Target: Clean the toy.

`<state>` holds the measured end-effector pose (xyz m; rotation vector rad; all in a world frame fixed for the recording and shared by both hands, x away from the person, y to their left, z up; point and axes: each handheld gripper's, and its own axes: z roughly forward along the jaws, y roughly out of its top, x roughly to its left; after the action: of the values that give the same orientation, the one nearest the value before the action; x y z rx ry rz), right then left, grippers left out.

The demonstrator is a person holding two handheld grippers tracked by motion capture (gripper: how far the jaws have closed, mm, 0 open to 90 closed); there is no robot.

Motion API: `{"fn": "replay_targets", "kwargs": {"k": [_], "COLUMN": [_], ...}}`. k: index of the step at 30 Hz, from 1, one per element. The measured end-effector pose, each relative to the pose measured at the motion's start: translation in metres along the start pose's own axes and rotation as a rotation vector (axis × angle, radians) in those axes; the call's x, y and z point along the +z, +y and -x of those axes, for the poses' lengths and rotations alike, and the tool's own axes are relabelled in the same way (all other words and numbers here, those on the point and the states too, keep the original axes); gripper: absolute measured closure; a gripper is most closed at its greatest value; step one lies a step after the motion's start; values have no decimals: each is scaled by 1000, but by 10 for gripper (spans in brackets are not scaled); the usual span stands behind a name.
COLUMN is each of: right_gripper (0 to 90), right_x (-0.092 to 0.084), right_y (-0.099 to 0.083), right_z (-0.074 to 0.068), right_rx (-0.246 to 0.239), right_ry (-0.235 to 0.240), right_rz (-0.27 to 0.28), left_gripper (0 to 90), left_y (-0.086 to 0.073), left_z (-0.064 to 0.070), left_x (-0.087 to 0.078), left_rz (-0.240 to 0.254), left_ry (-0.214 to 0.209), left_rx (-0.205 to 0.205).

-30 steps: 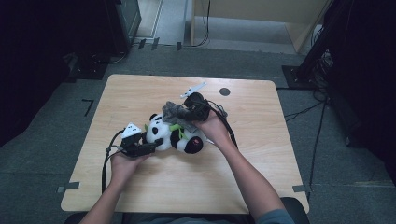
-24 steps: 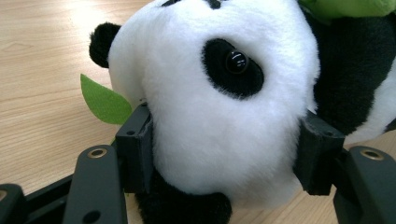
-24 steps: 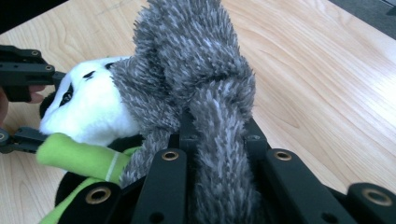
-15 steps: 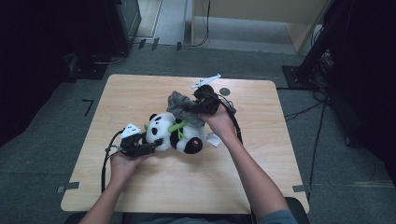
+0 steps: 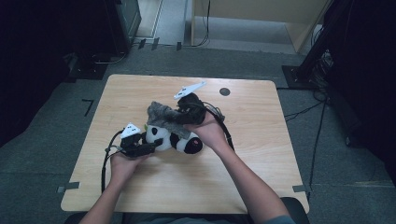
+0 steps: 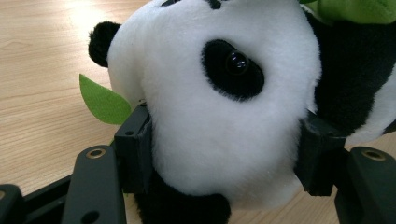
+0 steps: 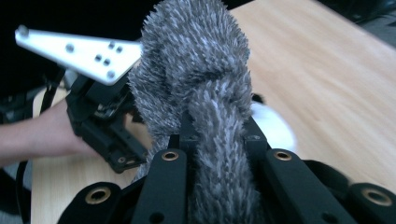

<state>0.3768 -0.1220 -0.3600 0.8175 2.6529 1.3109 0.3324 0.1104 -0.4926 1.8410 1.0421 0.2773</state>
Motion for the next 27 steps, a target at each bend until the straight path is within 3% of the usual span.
{"fn": "replay_targets", "kwargs": {"k": [5, 8, 11, 14, 18, 27], "right_gripper": [774, 770, 767, 769, 769, 769], "right_x": [28, 34, 29, 22, 16, 12], "right_y": [-14, -26, -31, -35, -43, -43], "right_z": [-1, 9, 18, 27, 44, 67], "right_rx": [-9, 8, 40, 31, 90, 110], "right_ry": [-13, 1, -19, -86, -91, -148], "right_rz": [-77, -61, -28, -28, -17, -16], "left_gripper": [343, 345, 346, 347, 347, 347], "left_y": [1, 2, 2, 2, 2, 2], "left_z": [0, 1, 1, 1, 1, 0], "left_x": [0, 1, 1, 1, 1, 1], "left_rz": [-12, -17, -19, -25, -25, -15], "left_ry": [5, 10, 10, 12, 10, 4], "left_rx": [-4, -8, -2, 6, 7, -14]}}
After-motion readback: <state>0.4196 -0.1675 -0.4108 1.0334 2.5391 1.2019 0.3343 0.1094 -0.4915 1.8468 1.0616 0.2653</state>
